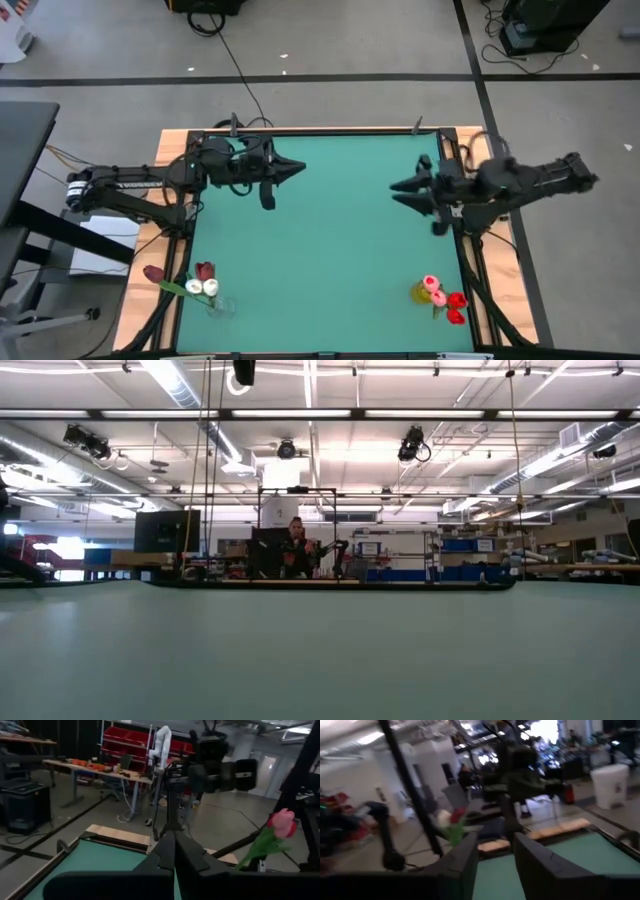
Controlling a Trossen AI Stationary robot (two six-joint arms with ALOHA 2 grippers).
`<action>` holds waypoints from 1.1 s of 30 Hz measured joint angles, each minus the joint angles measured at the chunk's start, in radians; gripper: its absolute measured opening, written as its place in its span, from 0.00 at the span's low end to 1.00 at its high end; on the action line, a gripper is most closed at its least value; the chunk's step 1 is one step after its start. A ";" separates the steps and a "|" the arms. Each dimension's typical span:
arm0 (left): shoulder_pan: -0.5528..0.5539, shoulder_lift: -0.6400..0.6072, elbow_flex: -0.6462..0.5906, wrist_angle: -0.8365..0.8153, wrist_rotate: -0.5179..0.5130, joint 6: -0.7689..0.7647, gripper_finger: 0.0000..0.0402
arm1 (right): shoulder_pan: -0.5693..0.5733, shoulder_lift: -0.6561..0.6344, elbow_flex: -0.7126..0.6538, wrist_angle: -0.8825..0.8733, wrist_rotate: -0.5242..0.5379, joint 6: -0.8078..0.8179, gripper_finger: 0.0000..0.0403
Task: Sort flowers into vase by color
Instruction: Return to Home Position
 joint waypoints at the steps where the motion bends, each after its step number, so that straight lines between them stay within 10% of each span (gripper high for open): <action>1: 0.004 0.000 0.000 -0.001 0.012 0.001 0.02 | -0.035 0.016 0.000 -0.001 -0.023 0.005 0.29; 7: 0.009 -0.068 -0.001 -0.040 0.065 0.034 0.01 | -0.175 0.012 -0.001 -0.051 -0.090 0.033 0.03; 15: 0.005 -0.246 -0.137 -0.155 0.022 0.062 0.00 | -0.208 -0.162 -0.044 -0.326 0.005 -0.052 0.01; 33: 0.057 -0.607 -0.815 0.226 -0.025 -0.023 0.00 | -0.209 -0.553 -0.571 0.059 -0.036 -0.146 0.00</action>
